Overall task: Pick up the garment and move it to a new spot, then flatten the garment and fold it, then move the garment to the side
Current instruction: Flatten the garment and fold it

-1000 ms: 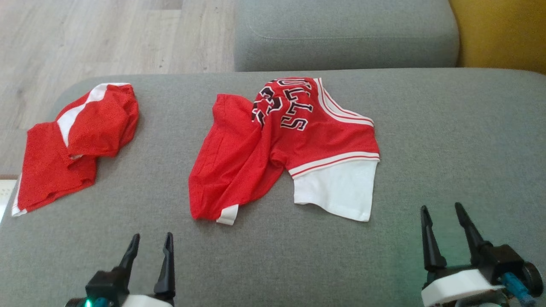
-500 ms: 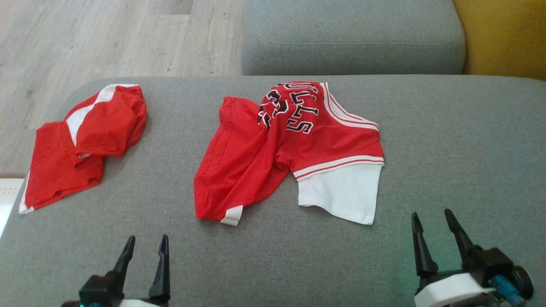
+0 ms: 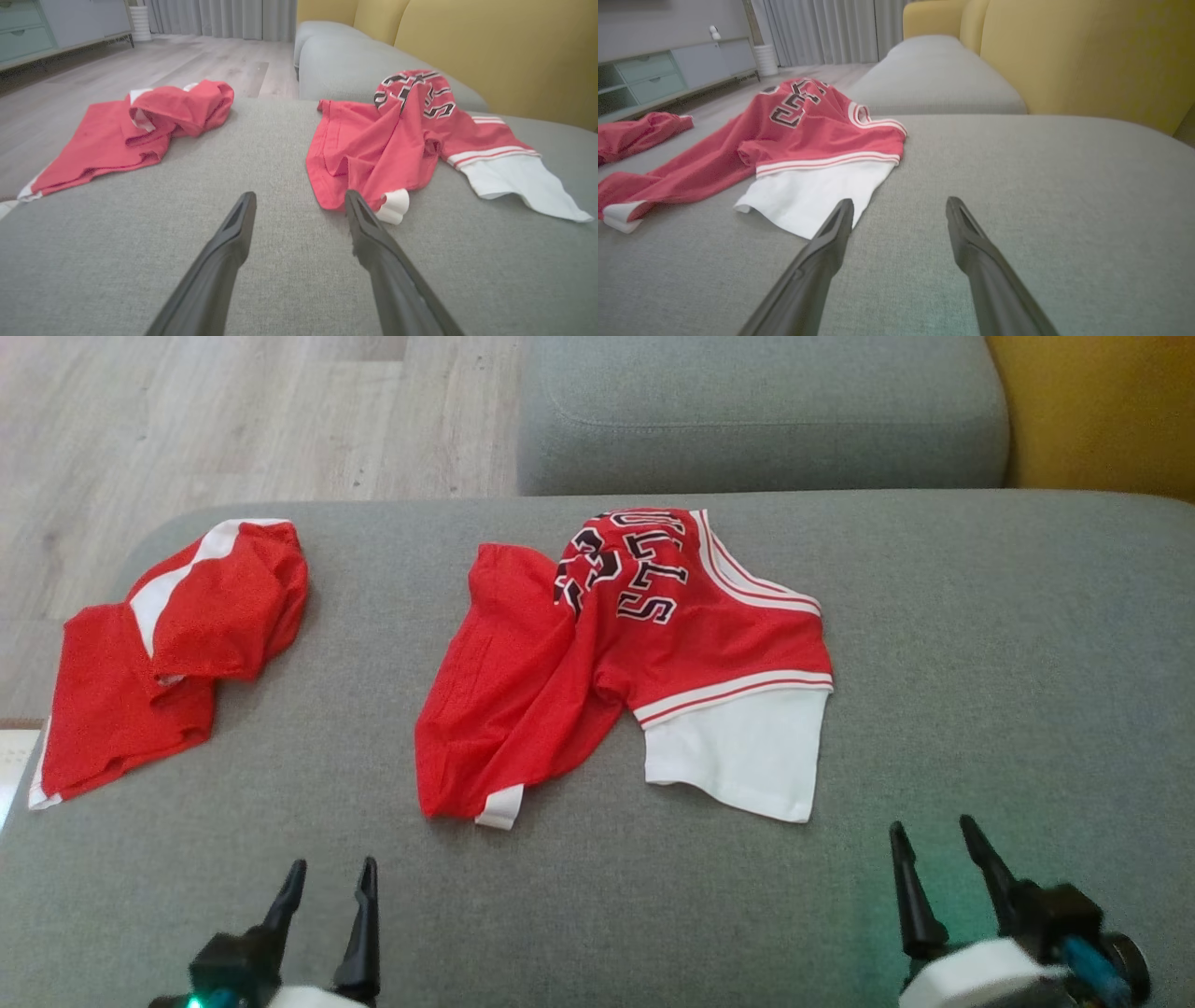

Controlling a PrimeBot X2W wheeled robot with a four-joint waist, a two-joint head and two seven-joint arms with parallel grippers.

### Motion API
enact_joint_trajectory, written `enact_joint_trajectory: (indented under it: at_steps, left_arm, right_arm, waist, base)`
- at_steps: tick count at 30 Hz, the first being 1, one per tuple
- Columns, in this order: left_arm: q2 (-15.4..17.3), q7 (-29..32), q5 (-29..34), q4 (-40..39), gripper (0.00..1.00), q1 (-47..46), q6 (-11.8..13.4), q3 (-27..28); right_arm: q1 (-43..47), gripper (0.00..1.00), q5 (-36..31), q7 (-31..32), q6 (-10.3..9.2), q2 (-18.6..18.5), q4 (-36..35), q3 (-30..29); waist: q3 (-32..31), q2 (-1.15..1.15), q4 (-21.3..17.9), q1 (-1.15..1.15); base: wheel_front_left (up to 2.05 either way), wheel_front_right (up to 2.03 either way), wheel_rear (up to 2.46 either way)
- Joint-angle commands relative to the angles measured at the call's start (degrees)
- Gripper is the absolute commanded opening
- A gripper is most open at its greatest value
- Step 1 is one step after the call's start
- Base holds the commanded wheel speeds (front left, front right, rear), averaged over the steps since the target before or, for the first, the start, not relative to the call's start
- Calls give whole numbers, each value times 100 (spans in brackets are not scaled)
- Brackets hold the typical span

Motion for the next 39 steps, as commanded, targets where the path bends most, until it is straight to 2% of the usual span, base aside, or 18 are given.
enact_joint_trajectory:
  at_steps: [1, 6, 11, 15, 29, 39]
  left_arm:
    - [-34, -46, 19, 116, 100, -478, 24, 117]
    - [-40, 253, 23, 957, 100, -1236, 167, -99]
    - [-42, 706, -2, 1643, 100, -1894, 184, -298]
    - [-43, 853, -64, 2019, 100, -2245, 160, -426]
    - [-45, 1551, -540, 2324, 100, -2784, -9, -818]
    - [-45, 1648, -784, 2251, 100, -2809, -45, -969]
  right_arm:
    - [-502, 100, 48, 131, 44, -43, -5, 164]
    - [-1277, 100, 362, 1250, 44, -43, 495, 543]
    - [-1903, 100, 714, 2461, 44, -43, 1090, 851]
    - [-2229, 100, 773, 3004, 44, -43, 1365, 1043]
    - [-2538, 100, 357, 3641, 44, -43, 1550, 1082]
    - [-2511, 100, 393, 3810, 44, -43, 1430, 1240]
  waist:
    - [41, 0, -23, 0]
    - [128, 0, -12, 0]
    - [326, 0, 59, 0]
    - [446, 0, 121, 0]
    - [684, 0, 133, 0]
    - [799, 0, -18, 0]
  base:
    - [0, 0, 0]
    - [0, 0, 0]
    - [0, 0, 0]
    - [0, 0, 0]
    - [0, 0, 0]
    - [0, 0, 0]
